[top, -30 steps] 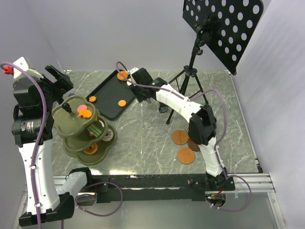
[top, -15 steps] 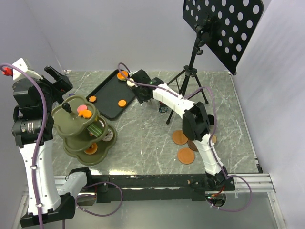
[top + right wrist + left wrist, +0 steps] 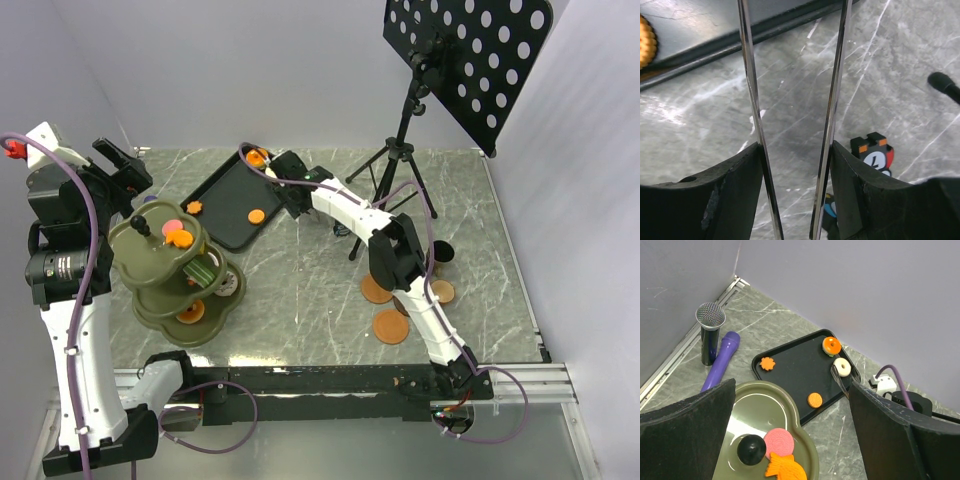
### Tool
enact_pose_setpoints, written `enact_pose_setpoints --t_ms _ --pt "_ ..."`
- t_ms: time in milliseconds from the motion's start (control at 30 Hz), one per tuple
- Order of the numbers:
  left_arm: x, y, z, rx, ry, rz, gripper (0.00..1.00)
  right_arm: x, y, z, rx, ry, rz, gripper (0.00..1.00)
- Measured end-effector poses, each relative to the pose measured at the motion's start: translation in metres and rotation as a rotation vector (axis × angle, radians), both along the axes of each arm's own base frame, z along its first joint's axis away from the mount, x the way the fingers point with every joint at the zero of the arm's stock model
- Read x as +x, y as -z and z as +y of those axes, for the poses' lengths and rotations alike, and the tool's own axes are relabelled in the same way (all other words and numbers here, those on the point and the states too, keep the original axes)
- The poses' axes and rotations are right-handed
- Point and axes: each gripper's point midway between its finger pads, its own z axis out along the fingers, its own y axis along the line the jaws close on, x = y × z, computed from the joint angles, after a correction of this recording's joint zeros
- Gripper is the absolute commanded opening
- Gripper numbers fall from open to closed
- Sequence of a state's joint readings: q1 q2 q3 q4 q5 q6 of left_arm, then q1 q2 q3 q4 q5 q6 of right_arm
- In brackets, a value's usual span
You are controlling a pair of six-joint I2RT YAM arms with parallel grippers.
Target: Serve the afternoon tea
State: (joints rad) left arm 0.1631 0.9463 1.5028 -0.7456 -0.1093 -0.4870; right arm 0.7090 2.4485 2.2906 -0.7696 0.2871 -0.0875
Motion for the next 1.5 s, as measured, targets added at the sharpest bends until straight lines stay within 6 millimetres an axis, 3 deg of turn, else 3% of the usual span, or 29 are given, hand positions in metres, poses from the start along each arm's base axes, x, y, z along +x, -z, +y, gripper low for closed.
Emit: enact_pose_setpoints --t_ms 100,467,700,833,933,1067,1200,1300,1500 --pt "0.000 0.000 0.000 0.000 0.000 0.000 1.00 0.003 0.003 -0.003 -0.029 -0.012 -0.011 0.61" --pt "-0.002 -0.001 0.000 0.002 0.000 -0.005 1.00 0.015 0.016 0.000 -0.066 -0.031 -0.037 0.37" --pt "-0.005 -0.004 -0.001 0.004 -0.001 -0.016 1.00 0.022 0.006 0.002 -0.055 -0.035 -0.081 0.26" --pt "-0.007 -0.005 0.001 0.007 -0.009 -0.020 1.00 0.016 -0.019 0.004 -0.002 -0.046 -0.106 0.25" --pt "-0.008 -0.006 0.003 0.010 -0.020 -0.022 1.00 0.001 -0.060 0.001 0.071 -0.063 -0.131 0.24" --pt "-0.008 -0.007 0.003 0.008 -0.023 -0.024 1.00 -0.021 -0.152 0.000 0.216 -0.099 -0.250 0.23" --pt "-0.009 -0.008 0.004 0.010 -0.031 -0.027 1.00 -0.060 -0.220 -0.002 0.318 -0.176 -0.350 0.22" --pt "-0.009 -0.014 0.006 0.014 -0.039 -0.039 1.00 -0.100 -0.236 0.004 0.340 -0.285 -0.371 0.23" --pt "-0.010 -0.028 0.008 0.021 -0.056 -0.084 1.00 -0.191 -0.237 0.026 0.359 -0.569 -0.339 0.24"
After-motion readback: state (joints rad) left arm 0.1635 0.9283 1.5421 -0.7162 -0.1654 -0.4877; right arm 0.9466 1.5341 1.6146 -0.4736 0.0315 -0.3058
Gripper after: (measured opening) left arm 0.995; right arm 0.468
